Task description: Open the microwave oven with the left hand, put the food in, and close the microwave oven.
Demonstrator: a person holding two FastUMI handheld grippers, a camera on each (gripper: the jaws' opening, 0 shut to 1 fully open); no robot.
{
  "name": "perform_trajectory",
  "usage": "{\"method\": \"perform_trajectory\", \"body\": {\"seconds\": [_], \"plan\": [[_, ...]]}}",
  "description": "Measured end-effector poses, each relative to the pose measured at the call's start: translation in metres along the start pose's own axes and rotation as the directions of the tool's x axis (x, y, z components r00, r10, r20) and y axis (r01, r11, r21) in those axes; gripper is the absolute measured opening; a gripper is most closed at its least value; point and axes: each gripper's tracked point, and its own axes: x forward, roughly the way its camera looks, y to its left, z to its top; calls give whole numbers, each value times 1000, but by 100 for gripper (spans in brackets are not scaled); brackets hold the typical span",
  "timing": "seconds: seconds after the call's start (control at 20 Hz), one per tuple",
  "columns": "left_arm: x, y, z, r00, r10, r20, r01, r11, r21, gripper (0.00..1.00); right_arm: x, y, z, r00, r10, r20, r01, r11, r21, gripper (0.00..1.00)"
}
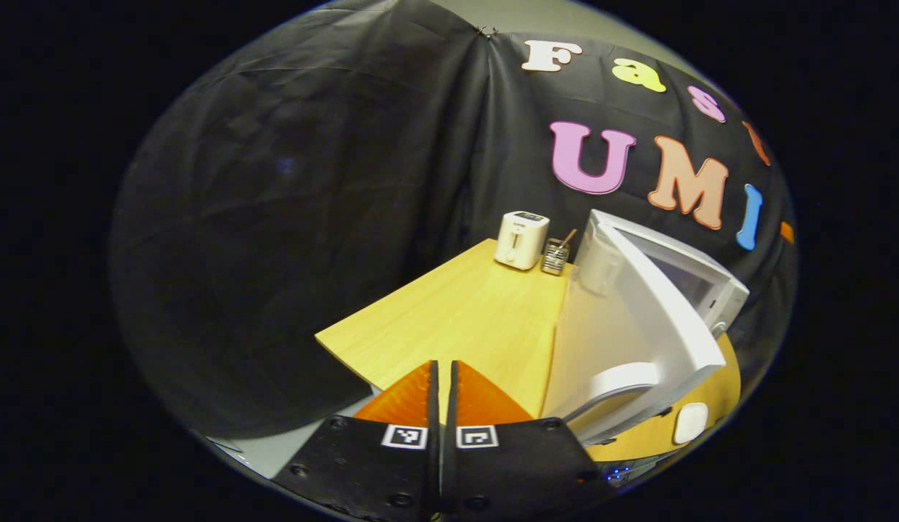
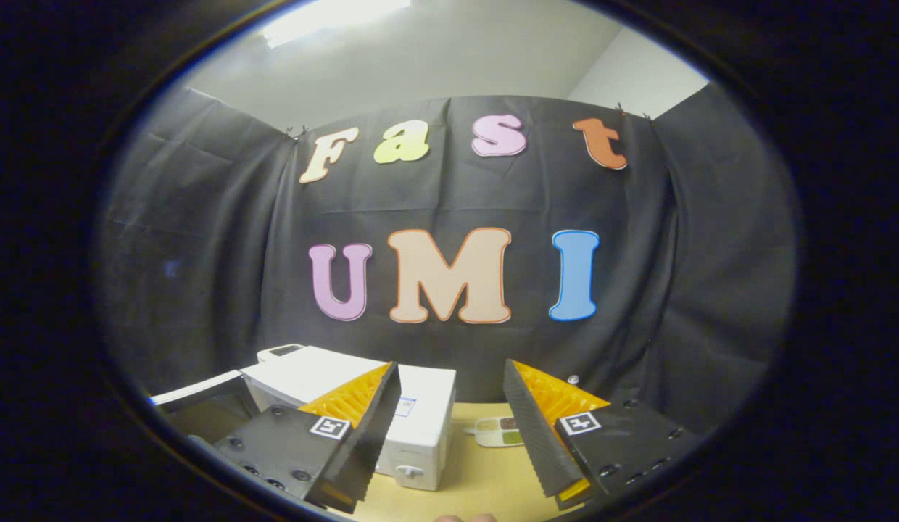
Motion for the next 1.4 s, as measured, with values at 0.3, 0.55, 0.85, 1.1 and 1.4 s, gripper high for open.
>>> {"method": "perform_trajectory", "body": {"seconds": [0.3,0.55,0.85,1.1,1.4], "plan": [[-1,-61,-26,993,-112,-32,114,990,79,0,-2,-13,26,999,-30,44,34,997,-73,83],[-6,-77,-36,992,-105,-66,116,973,197,0,-4,-8,40,998,-26,48,30,996,-85,87],[-3,-136,-39,969,-231,-85,246,932,267,0,-8,-23,35,998,-64,17,65,995,-70,87],[5,-195,-36,936,-341,-89,350,873,340,0,-24,-38,38,996,-91,21,93,988,-126,87],[16,-256,-33,898,-424,-119,435,809,396,0,-42,-42,57,994,-101,49,106,989,-108,88]]}}
